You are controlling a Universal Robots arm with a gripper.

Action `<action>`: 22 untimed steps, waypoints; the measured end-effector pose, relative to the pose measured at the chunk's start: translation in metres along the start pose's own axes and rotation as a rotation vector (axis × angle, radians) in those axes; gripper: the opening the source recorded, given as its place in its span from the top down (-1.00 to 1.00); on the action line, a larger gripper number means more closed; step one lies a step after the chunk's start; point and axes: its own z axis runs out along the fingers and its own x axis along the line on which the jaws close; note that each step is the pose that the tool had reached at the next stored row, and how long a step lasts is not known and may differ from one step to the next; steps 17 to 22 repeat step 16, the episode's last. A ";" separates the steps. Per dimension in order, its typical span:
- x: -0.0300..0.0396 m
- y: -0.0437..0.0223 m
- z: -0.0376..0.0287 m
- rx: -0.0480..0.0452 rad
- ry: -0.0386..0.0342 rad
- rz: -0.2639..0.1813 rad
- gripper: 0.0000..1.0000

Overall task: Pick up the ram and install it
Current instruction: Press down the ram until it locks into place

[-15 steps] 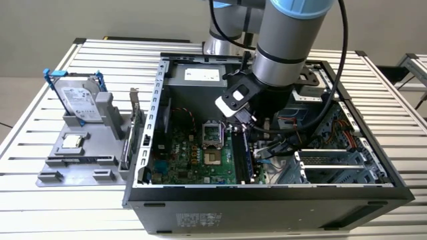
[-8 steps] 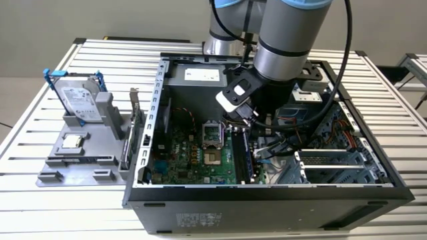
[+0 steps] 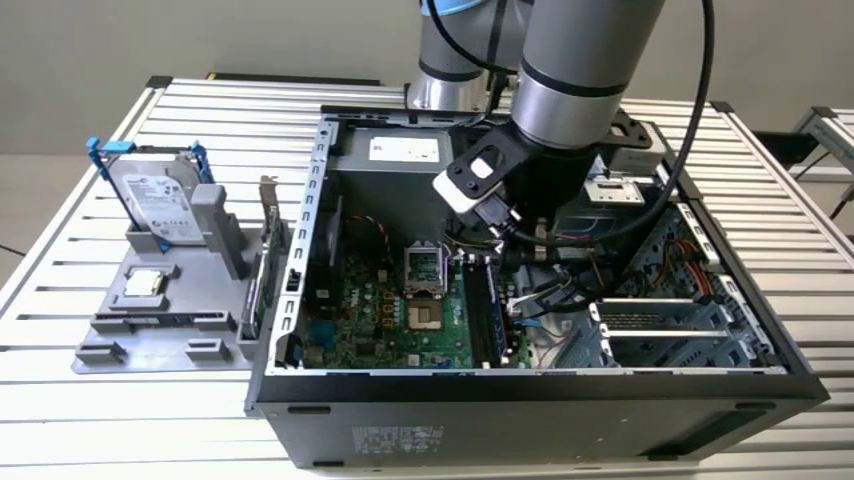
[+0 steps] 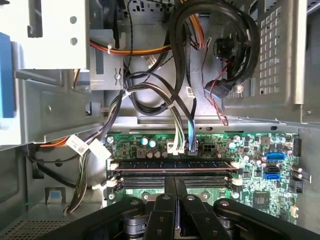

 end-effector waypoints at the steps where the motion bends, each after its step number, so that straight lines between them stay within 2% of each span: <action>1: -0.0001 0.0000 -0.0018 0.0000 0.0000 0.000 1.00; 9: -0.0002 0.0001 -0.0106 0.0000 0.0000 0.000 1.00; 22: -0.0003 0.0001 -0.0112 0.0000 0.0000 0.000 1.00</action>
